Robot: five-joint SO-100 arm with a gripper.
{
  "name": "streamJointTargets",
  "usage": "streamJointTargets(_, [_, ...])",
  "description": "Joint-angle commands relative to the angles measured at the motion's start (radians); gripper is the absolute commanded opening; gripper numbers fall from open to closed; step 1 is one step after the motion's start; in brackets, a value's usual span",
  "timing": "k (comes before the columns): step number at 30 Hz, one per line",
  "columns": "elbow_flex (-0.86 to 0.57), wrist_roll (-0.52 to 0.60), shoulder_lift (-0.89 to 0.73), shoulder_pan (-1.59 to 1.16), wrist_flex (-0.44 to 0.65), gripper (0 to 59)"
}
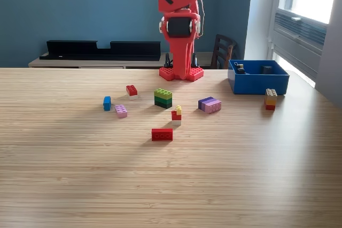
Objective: Grasp a lego block and put it in the bin.
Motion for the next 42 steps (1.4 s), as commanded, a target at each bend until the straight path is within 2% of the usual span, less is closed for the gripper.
streamJointTargets(1, [0.008,0.137,0.091,0.035,-0.012,0.1])
streamJointTargets(4, [0.026,0.181,0.091,0.043,-0.018,0.1])
streamJointTargets(8, [0.041,0.187,0.091,0.044,-0.028,0.1])
streamJointTargets(18, [0.035,0.087,0.092,0.035,-0.037,0.3])
streamJointTargets(42, [0.054,0.071,0.091,0.031,-0.067,0.3])
